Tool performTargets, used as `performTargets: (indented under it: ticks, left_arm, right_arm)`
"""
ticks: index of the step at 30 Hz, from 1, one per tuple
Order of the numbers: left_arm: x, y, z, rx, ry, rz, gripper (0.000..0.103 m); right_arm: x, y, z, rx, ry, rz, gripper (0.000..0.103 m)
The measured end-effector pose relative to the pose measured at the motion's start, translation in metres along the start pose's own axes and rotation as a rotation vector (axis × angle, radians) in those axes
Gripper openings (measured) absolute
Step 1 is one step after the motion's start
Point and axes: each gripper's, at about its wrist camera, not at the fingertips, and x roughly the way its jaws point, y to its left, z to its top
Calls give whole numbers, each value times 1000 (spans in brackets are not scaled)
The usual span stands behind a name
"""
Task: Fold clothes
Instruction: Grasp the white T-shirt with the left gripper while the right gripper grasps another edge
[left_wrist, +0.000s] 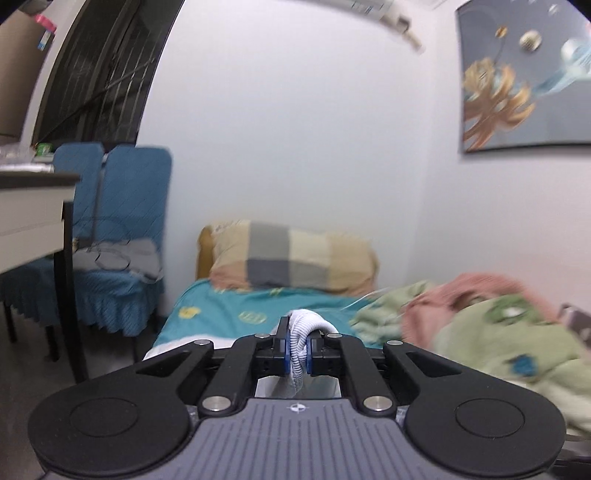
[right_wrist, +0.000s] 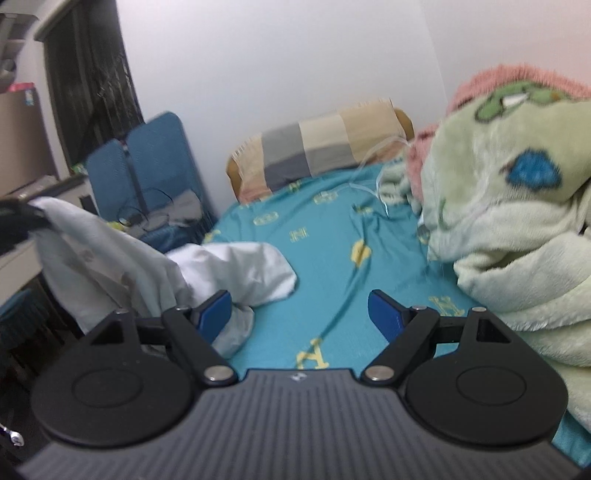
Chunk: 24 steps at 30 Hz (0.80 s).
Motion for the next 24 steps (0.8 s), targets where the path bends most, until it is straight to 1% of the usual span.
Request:
performTargets:
  ticks: [3, 5, 7, 9, 11, 13, 15, 18, 19, 20, 21, 22, 23, 24]
  left_arm:
    - [-44, 10, -1, -68, -27, -13, 8]
    - [-62, 22, -7, -117, -32, -9, 8]
    - [-75, 33, -15, -170, -25, -6, 8]
    - [-77, 45, -18, -216, -18, -13, 8]
    - [-78, 55, -20, -251, -16, -20, 8]
    - [-76, 62, -22, -280, -12, -36, 8]
    - [-68, 69, -24, -291, 5, -46, 8]
    - [-59, 74, -30, -299, 44, -51, 9]
    - [-55, 75, -32, -297, 56, -49, 9]
    - [-49, 76, -34, -291, 69, -43, 9]
    - [-43, 76, -36, -284, 82, -38, 9]
    - [-37, 76, -38, -276, 96, -34, 9]
    - [-32, 74, -39, -269, 110, -30, 9]
    - [-27, 73, -40, -261, 124, -26, 10]
  right_arm:
    - [-19, 9, -2, -25, -11, 32, 83]
    - [-30, 19, -7, -49, -4, 88, 82]
    - [-36, 31, -13, -72, 24, 155, 79]
    - [-35, 48, -20, -112, 56, 218, 78]
    - [-29, 66, -26, -167, 86, 265, 72]
    - [-16, 84, -31, -207, 124, 292, 67]
    - [-3, 101, -35, -240, 158, 313, 65]
    - [18, 113, -42, -253, 181, 336, 63]
    - [25, 117, -44, -256, 187, 343, 60]
    - [32, 121, -46, -258, 194, 349, 52]
    - [37, 123, -47, -261, 199, 353, 47]
    - [41, 123, -49, -263, 202, 354, 35]
    - [44, 123, -50, -262, 204, 352, 18]
    - [46, 119, -48, -252, 204, 345, 12]
